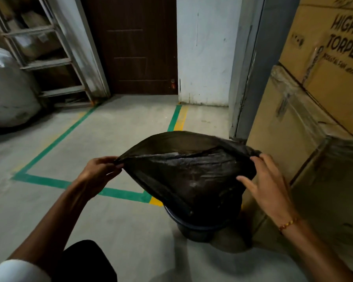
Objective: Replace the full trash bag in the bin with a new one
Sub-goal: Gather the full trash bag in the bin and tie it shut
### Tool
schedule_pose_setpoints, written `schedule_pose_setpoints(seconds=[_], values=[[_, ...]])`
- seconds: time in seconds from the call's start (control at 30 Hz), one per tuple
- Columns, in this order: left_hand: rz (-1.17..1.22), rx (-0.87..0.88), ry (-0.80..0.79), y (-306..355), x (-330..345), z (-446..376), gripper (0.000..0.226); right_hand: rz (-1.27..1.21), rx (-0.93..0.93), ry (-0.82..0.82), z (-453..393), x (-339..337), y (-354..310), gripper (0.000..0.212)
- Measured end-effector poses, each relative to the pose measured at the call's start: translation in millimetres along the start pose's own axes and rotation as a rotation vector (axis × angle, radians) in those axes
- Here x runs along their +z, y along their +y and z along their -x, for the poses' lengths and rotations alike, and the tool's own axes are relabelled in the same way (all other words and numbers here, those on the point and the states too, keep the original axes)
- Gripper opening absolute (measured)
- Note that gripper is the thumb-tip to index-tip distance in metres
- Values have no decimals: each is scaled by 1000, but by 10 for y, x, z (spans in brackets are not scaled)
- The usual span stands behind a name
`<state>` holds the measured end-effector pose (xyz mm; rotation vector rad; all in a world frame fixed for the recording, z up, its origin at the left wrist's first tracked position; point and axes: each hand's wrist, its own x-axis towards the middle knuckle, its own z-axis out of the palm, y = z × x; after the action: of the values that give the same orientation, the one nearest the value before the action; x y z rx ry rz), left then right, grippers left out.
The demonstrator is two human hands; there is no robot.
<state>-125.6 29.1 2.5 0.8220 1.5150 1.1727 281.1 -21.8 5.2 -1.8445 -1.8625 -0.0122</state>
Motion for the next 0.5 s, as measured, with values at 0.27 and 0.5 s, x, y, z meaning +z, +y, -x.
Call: schedule_pose_setpoints(seconds=[0.27,0.5], values=[[-785,388,236,-91,-16,-10,6,-136,-44,281,-95,-134,-31,23],[171,100,118,-132,234,45,25,-815,244,182,-184,-144,-66,25]])
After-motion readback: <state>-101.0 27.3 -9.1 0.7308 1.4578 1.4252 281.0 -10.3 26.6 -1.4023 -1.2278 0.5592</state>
